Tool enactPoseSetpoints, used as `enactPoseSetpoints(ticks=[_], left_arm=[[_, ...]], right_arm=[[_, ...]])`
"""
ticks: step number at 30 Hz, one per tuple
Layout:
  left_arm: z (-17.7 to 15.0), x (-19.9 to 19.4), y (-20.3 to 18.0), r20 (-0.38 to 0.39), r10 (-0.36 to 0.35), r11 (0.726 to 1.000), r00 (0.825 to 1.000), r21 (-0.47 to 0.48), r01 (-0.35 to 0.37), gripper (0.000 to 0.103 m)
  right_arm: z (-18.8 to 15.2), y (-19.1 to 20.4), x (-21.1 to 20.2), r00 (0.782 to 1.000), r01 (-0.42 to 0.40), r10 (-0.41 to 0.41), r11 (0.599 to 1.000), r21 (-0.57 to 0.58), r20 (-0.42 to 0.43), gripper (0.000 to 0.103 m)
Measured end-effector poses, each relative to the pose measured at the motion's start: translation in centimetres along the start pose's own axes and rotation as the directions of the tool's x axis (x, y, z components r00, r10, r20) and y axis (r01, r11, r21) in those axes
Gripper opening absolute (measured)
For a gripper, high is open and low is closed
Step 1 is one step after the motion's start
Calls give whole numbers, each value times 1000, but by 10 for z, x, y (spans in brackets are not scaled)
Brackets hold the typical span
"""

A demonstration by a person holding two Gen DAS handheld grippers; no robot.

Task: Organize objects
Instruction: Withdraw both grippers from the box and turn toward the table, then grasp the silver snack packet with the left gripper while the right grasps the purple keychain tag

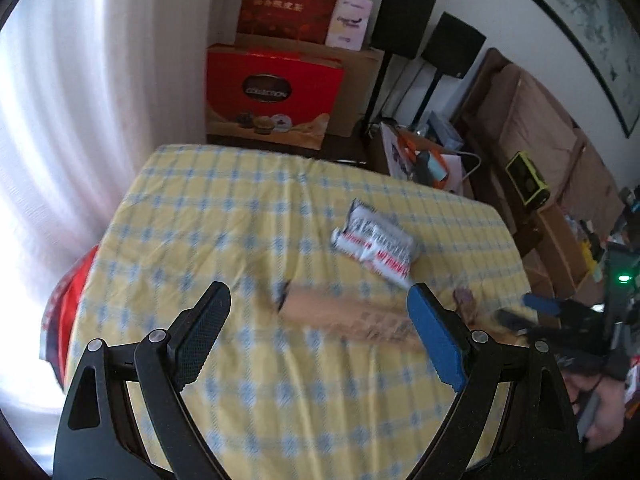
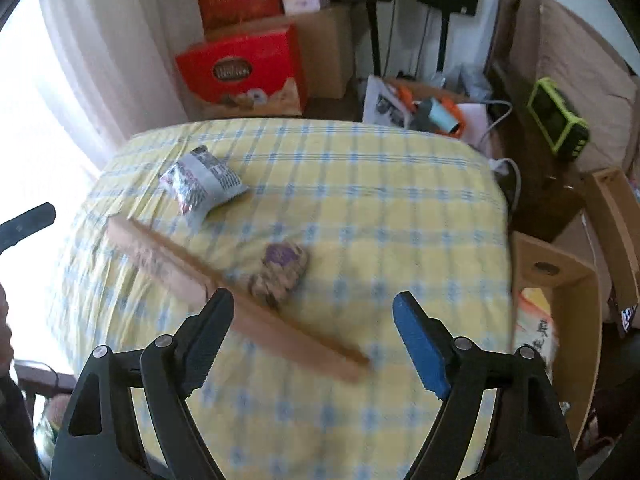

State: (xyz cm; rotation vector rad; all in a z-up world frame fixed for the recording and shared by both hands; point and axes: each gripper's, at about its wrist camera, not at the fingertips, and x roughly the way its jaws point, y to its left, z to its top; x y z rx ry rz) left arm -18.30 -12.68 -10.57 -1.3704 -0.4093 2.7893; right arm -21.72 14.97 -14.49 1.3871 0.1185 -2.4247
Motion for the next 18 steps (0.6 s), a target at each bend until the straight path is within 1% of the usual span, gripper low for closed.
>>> enactPoseSetpoints(ticks=[2, 3, 5, 7, 8, 9, 10, 12, 13, 14, 18], left_arm=[[7, 18, -8, -32, 16, 1000, 999, 11, -15, 89], [9, 25, -11, -48, 21, 1000, 999, 20, -20, 89], [8, 36, -18, -66, 31, 998, 997, 52, -27, 89], [6, 41, -22, -64, 52, 996, 997, 82, -46, 89], [4, 42, -23, -63, 59, 995, 996, 89, -53, 89], [2, 43, -23, -60, 67, 994, 996, 95, -61, 89], [1, 44, -23, -52, 81, 992, 995, 100, -75, 89], [0, 43, -24, -34, 104, 988, 994, 114, -100, 89], [0, 43, -25, -26, 116, 986, 993, 125, -112, 89], [-1, 43, -27, -19, 129, 983, 992, 136, -125, 89], [0, 43, -33, -8, 144, 977, 990, 160, -141, 89]], right_arm=[[11, 9, 20, 999, 8, -9, 1000, -8, -48, 81], [15, 16, 31, 997, 25, -27, 999, -29, -67, 79], [18, 26, 50, 993, 69, -74, 996, -58, -89, 70], [17, 29, 59, 991, 79, -84, 995, -58, -101, 65], [14, 29, 63, 991, 80, -85, 996, -47, -106, 66], [11, 27, 65, 991, 85, -89, 996, -35, -100, 65], [9, 27, 65, 992, 95, -97, 995, -33, -78, 63], [6, 27, 63, 992, 107, -109, 994, -32, -59, 52], [4, 25, 61, 993, 109, -110, 994, -24, -48, 40], [4, 24, 59, 993, 109, -110, 994, -19, -45, 32], [1, 22, 56, 994, 102, -103, 995, -18, -32, 32]])
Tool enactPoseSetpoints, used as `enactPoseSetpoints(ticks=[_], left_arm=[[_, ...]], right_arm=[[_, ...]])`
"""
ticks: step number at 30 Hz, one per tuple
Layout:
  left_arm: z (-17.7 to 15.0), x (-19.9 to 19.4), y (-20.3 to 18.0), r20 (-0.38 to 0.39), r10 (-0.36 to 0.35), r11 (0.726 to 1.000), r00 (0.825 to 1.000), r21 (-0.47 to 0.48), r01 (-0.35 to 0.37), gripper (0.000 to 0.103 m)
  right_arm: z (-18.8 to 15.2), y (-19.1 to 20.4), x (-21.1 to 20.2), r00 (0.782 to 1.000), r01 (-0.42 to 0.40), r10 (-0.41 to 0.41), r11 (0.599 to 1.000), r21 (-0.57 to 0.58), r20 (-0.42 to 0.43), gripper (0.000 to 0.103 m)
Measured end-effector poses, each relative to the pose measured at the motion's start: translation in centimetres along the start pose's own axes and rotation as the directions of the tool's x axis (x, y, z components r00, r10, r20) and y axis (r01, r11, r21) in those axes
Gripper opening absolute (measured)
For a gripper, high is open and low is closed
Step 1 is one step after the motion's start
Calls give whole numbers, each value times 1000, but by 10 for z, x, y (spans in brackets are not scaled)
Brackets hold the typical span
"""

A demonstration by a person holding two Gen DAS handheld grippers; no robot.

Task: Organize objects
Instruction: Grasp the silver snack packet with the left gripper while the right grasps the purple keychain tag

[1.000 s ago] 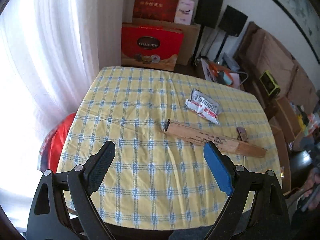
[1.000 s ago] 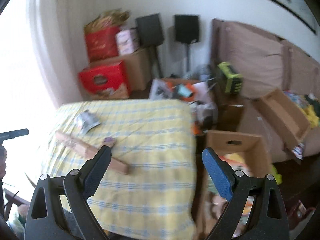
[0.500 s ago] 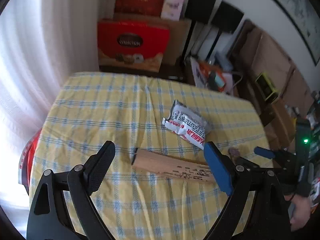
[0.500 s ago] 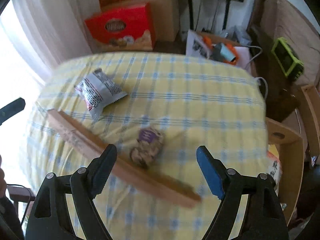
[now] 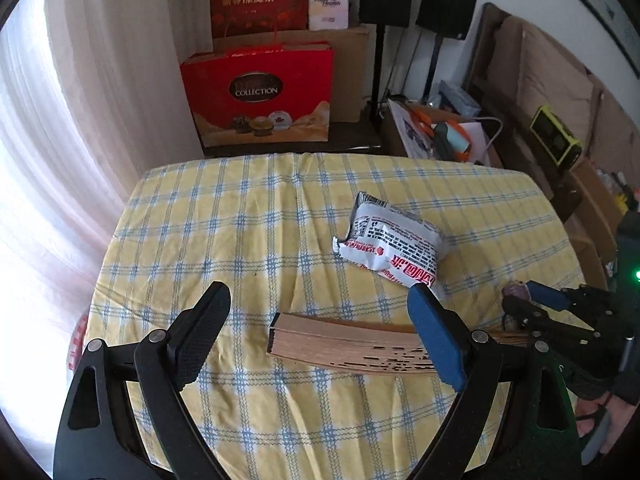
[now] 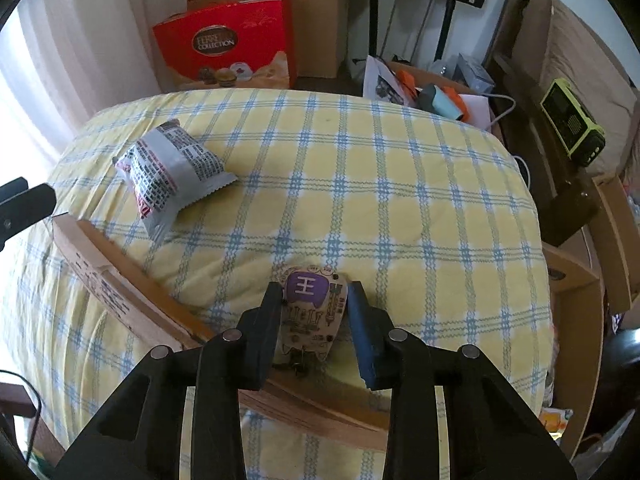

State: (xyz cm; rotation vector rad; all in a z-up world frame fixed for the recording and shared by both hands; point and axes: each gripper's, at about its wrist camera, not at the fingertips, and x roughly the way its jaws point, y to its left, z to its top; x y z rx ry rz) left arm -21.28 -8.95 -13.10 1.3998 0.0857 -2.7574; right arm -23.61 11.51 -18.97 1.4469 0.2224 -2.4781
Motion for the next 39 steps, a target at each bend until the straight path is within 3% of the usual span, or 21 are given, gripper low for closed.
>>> enactPoseSetpoints(ticks=[5, 9, 14, 15, 17, 27, 28, 30, 33, 39], left_arm=[[3, 2, -8, -5, 10, 1000, 1000, 24, -10, 89], [9, 18, -23, -57, -1, 998, 998, 67, 5, 91], [23, 41, -52, -106, -87, 988, 991, 122, 100, 92], [27, 46, -56, -111, -85, 986, 990, 134, 100, 97], [34, 59, -63, -122, -54, 984, 991, 164, 74, 103], [38, 100, -86, -189, 55, 957, 980, 290, 2, 102], [37, 102, -89, -183, 57, 953, 981, 302, 1, 100], [35, 100, -89, -153, 55, 950, 987, 311, -5, 78], [34, 95, -89, -127, 58, 952, 990, 306, -17, 62], [32, 73, -78, -114, 7, 968, 994, 251, 22, 59]], right_arm=[[-6, -21, -18, 998, -19, 14, 996, 82, 54, 32], [-5, -43, -39, 995, -14, 1, 991, 134, 96, 32], [-2, -55, -51, 992, -24, 2, 986, 168, 128, 32], [-2, -56, -51, 992, -30, 8, 985, 170, 129, 32], [-3, -57, -50, 991, -43, 21, 984, 171, 129, 32], [-8, -70, -48, 988, -81, 54, 978, 190, 146, 32], [-8, -71, -48, 988, -83, 55, 978, 191, 146, 33], [-8, -73, -48, 987, -89, 61, 977, 193, 147, 32], [-9, -74, -51, 986, -94, 65, 977, 191, 151, 32], [-10, -77, -62, 982, -89, 54, 977, 193, 179, 32]])
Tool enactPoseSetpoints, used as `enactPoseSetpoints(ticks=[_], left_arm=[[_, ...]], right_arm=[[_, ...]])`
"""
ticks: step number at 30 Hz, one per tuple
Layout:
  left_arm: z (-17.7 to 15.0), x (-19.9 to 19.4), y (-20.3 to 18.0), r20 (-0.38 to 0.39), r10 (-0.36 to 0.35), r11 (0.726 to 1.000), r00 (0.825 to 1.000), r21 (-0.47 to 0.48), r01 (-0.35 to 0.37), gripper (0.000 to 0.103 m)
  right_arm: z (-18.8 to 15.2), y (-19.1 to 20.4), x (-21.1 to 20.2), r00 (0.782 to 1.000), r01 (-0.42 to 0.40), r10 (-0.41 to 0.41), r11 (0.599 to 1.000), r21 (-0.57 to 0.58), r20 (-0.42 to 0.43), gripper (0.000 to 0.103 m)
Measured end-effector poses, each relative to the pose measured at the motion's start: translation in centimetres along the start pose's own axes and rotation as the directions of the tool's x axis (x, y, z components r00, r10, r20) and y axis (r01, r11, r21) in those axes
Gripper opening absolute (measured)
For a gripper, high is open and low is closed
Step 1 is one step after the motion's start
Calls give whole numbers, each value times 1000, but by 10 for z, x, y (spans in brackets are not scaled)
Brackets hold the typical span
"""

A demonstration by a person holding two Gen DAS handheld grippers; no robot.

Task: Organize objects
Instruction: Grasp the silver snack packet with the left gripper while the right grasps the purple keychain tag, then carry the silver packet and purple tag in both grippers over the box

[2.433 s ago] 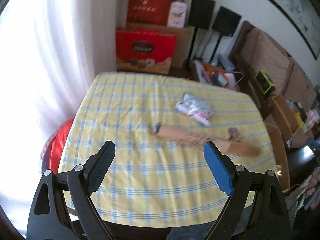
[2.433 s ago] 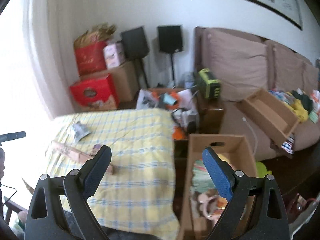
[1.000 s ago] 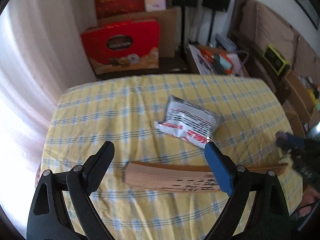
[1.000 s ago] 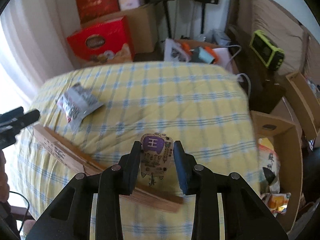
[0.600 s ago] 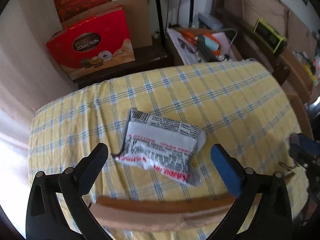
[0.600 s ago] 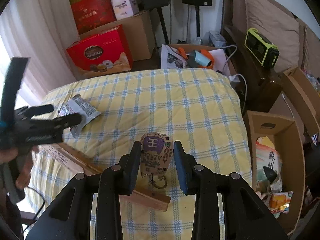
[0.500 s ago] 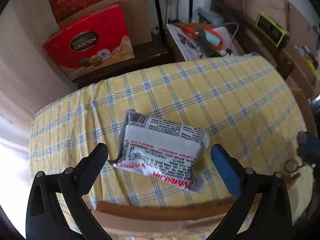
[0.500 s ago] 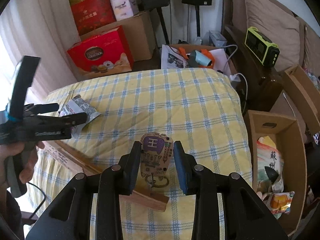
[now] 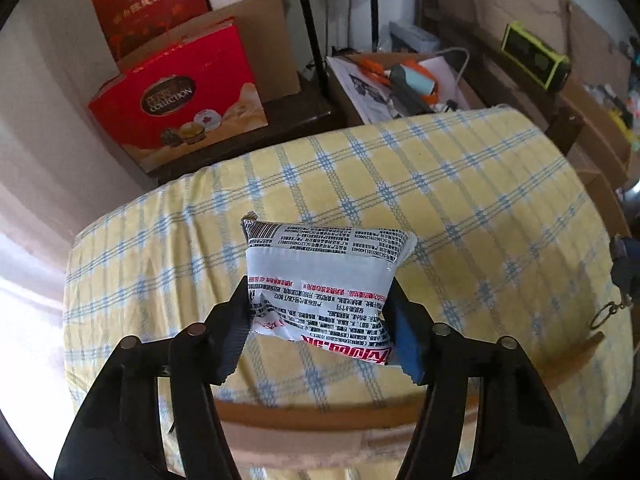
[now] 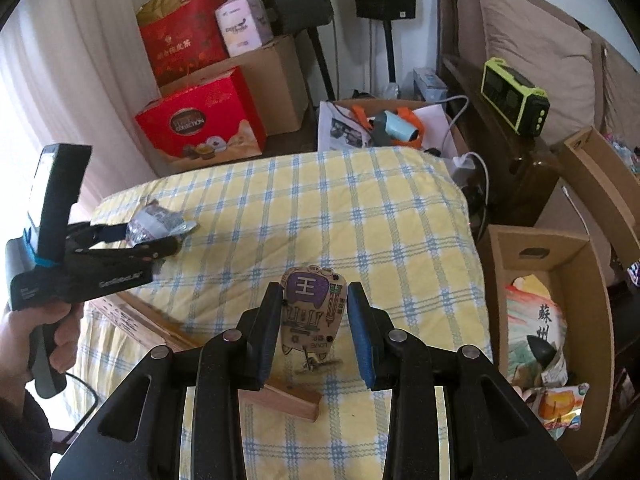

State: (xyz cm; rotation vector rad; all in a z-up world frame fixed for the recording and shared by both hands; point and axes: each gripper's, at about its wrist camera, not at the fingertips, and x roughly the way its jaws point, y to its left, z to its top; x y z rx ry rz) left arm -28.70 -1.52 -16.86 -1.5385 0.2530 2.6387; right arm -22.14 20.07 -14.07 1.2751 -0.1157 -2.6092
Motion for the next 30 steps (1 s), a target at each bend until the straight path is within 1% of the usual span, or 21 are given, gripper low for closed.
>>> enactPoseSetpoints(ticks=[4, 6, 8, 13, 16, 18, 20, 25, 27, 30], left_arm=[[-4, -27, 6, 41, -33, 999, 999, -32, 34, 59], [-10, -44, 10, 64, -66, 996, 996, -53, 69, 59], [-20, -61, 13, 86, -106, 991, 991, -73, 112, 59], [-45, -96, 14, 135, -146, 983, 980, -89, 159, 59], [-62, -117, 12, 188, -157, 974, 970, -133, 183, 59], [-73, -131, 5, 225, -153, 973, 962, -137, 187, 59], [-81, -141, -6, 248, -154, 973, 957, -131, 190, 59], [-87, -150, -35, 253, -202, 966, 946, -110, 235, 59], [-84, -154, -48, 264, -202, 968, 943, -92, 233, 59], [-70, -161, -70, 267, -223, 967, 938, -62, 248, 59]], right_arm=[[1, -1, -14, 1000, 2, -2, 1000, -1, 25, 32], [0, 0, -24, 999, 2, -2, 1000, -8, 42, 32], [-4, -2, -40, 996, 14, -12, 1000, -20, 84, 33], [-27, -23, -85, 990, 66, -61, 997, -34, 129, 33], [-49, -42, -116, 982, 106, -101, 994, -27, 159, 32], [-68, -58, -135, 976, 135, -131, 991, -12, 173, 32], [-85, -75, -147, 973, 162, -161, 987, 7, 166, 33], [-120, -119, -154, 965, 218, -221, 975, 34, 142, 33], [-136, -141, -152, 961, 241, -245, 969, 51, 125, 33], [-156, -175, -149, 961, 248, -256, 965, 83, 106, 32]])
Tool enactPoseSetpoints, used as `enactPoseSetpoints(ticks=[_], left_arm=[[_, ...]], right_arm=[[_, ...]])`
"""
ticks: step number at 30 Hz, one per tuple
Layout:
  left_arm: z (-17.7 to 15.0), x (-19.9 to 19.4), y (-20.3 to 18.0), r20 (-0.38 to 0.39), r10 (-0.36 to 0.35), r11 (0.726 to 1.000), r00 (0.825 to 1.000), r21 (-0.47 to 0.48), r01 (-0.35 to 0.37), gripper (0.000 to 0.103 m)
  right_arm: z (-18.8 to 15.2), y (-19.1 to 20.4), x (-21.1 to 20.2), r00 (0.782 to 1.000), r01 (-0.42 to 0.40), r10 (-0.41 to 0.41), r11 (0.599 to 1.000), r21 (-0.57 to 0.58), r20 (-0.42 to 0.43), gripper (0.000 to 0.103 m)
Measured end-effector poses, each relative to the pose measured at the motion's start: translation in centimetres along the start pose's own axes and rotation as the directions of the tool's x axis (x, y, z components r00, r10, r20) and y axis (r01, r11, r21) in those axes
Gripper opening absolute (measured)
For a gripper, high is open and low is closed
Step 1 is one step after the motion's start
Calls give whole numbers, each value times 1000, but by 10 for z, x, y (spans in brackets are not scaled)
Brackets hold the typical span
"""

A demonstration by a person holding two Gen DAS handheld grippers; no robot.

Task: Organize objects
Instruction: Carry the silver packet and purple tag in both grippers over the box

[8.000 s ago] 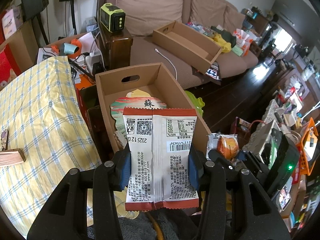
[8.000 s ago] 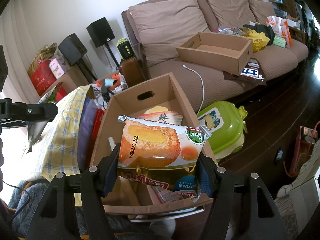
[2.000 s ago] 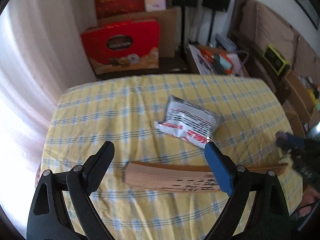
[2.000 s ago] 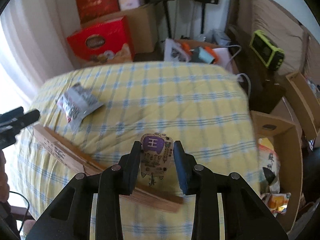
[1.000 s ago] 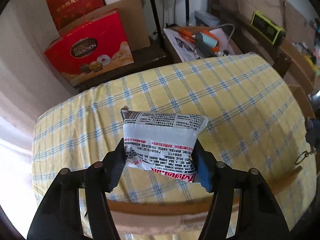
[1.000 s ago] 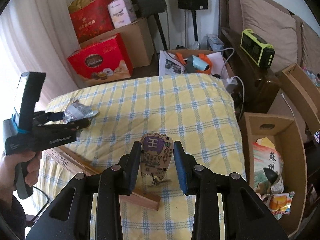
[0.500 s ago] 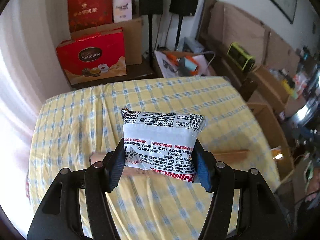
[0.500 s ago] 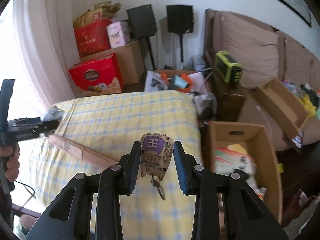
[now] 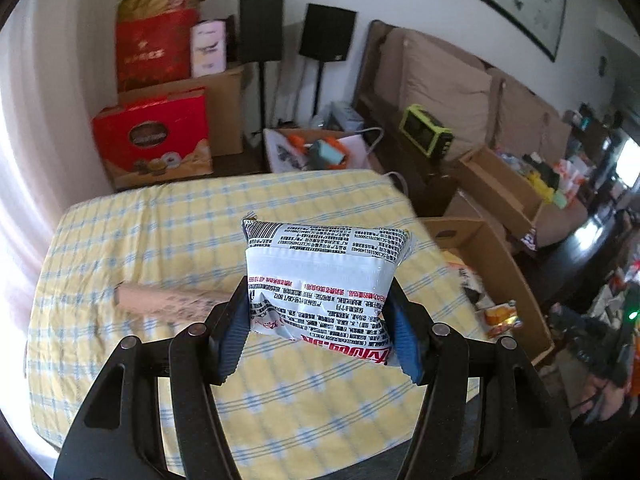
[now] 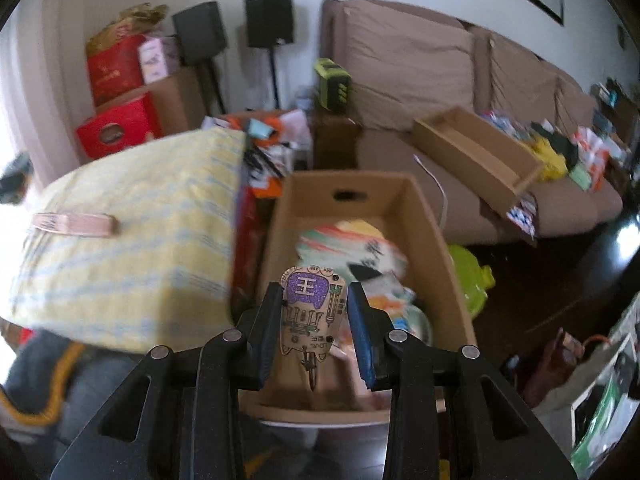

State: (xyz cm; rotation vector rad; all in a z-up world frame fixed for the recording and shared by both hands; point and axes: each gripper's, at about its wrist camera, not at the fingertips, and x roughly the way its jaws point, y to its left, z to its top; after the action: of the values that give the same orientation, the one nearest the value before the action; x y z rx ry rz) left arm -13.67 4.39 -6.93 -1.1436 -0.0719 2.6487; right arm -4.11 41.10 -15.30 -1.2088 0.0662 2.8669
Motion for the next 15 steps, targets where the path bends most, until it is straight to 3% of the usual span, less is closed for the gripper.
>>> enactPoseSetpoints(ticks=[6, 12, 15], left_arm=[[21, 10, -66, -7, -72, 996, 997, 57, 72, 59], [23, 44, -167, -58, -175, 968, 983, 173, 182, 60], [11, 76, -218, -105, -145, 947, 984, 274, 168, 60]], right_arm=[[-25, -49, 4, 998, -37, 31, 994, 107, 63, 32], [-38, -62, 30, 995, -96, 95, 986, 137, 15, 33], [-41, -68, 35, 994, -108, 109, 983, 149, -3, 33]])
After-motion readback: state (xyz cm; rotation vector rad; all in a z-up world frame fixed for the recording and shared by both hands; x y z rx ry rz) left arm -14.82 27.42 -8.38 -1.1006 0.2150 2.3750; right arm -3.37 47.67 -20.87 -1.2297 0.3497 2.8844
